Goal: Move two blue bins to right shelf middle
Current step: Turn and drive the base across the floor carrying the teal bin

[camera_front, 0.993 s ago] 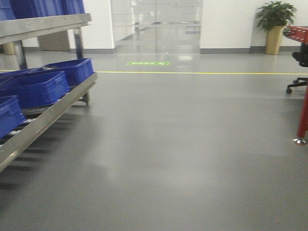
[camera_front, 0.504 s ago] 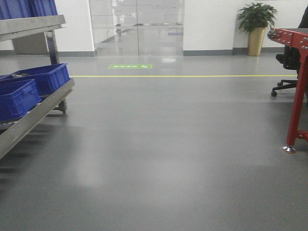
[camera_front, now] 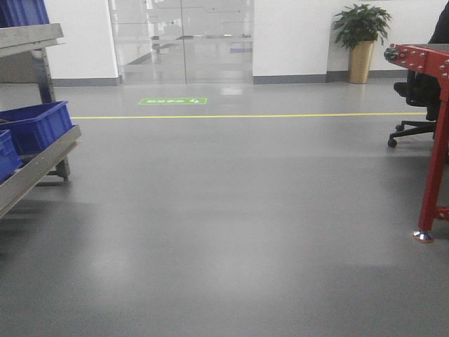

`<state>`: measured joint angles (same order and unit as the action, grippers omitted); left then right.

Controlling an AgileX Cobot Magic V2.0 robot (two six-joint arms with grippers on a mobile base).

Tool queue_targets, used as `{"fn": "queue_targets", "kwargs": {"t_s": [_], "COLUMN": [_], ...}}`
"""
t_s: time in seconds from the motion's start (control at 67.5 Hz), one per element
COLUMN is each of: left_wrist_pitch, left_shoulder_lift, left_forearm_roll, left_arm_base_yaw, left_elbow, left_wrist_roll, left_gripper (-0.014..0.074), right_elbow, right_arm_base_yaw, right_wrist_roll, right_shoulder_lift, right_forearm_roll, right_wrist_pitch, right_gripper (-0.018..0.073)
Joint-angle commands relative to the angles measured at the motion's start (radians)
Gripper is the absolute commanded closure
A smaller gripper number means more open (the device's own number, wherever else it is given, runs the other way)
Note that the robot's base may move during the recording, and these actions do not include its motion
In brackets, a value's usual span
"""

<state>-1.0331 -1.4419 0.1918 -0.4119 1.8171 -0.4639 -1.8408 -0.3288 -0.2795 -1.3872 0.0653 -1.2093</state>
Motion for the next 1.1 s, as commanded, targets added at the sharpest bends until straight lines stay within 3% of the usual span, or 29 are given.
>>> {"fn": "queue_targets", "kwargs": {"t_s": [0.0, 1.082], "left_wrist_pitch": [0.111, 0.111], "left_shoulder_lift": [0.01, 0.01], "left_forearm_roll": [0.001, 0.04], "left_arm_base_yaw": [-0.001, -0.001], "left_elbow": [0.016, 0.016], "left_wrist_roll": [-0.007, -0.007], "left_gripper": [0.0707, 0.0707], "right_elbow": [-0.016, -0.016], "right_arm_base_yaw": [-0.004, -0.004], "right_wrist_roll": [0.01, 0.01], "right_shoulder_lift": [0.021, 0.021], "right_forearm_roll": [-0.049, -0.049], "right_wrist_pitch": [0.08, 0.08], "right_gripper": [0.0726, 0.0726]}}
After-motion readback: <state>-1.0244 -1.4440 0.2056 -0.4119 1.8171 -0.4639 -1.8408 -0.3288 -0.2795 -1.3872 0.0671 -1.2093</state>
